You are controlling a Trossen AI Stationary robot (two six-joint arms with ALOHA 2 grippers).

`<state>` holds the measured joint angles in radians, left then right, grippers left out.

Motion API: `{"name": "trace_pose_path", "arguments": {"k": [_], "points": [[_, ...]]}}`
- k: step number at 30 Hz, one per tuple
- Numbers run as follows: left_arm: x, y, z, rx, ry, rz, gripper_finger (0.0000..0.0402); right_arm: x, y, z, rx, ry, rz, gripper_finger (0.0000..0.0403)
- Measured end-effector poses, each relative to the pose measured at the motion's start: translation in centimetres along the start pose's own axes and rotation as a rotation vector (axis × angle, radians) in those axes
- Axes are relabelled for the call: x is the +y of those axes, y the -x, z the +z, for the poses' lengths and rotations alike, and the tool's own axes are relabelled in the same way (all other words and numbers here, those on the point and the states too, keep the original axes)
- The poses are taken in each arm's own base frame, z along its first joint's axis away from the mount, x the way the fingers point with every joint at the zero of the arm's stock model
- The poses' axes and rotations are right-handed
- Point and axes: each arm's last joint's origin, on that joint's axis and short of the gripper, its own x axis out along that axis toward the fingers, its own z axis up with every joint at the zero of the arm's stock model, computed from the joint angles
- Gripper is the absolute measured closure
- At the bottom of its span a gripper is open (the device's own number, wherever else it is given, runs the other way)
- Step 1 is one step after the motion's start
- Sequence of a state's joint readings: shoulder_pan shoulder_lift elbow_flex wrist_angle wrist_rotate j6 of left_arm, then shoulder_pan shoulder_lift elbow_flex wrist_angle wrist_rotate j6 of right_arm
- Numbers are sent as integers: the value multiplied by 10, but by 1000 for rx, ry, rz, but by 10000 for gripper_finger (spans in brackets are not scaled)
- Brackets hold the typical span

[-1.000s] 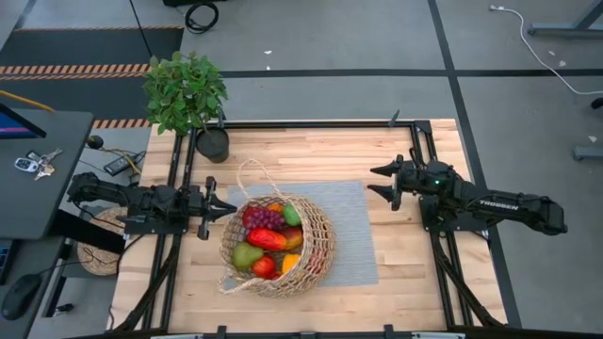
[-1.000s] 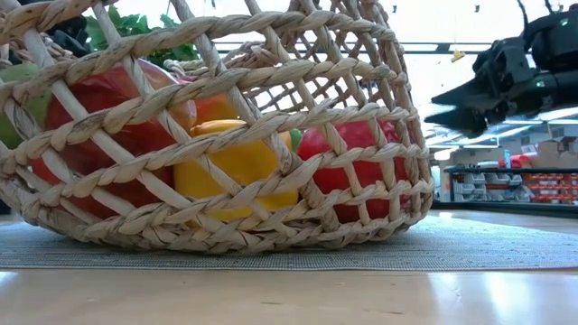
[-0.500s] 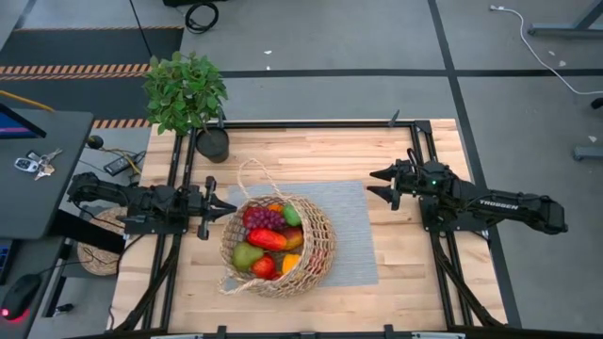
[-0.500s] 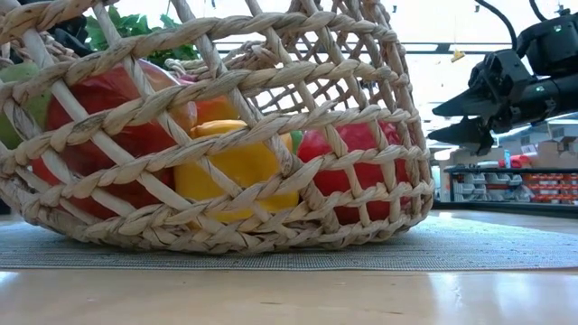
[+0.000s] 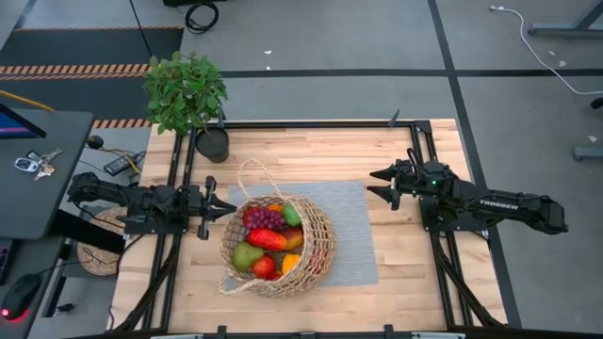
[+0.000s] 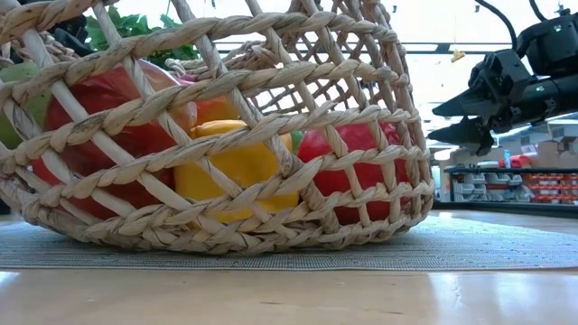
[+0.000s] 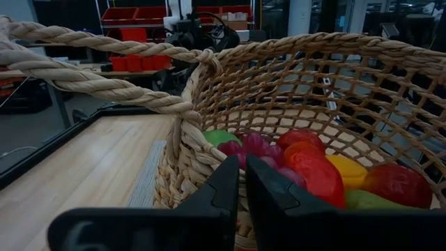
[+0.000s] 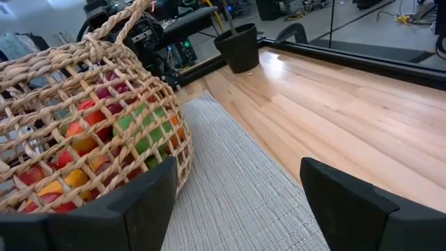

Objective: Build produce basket
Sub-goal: Return to Home Position

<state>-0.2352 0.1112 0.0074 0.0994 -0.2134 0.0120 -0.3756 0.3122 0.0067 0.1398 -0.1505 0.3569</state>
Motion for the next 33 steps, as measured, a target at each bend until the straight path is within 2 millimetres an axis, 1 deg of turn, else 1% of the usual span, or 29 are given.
{"name": "trace_pose_path", "arguments": {"k": [5, 13, 21, 29, 33], "points": [[0, 0, 0, -1, 0, 0, 374, 0, 0, 0, 0, 0, 0, 97], [0, 0, 0, -1, 1, 0, 366, 0, 0, 0, 0, 0, 0, 97], [0, 0, 0, -1, 1, 0, 374, 0, 0, 0, 0, 0, 0, 97], [0, 0, 0, -1, 1, 0, 366, 0, 0, 0, 0, 0, 0, 97], [0, 0, 0, -1, 1, 0, 369, 0, 0, 0, 0, 0, 0, 97]]}}
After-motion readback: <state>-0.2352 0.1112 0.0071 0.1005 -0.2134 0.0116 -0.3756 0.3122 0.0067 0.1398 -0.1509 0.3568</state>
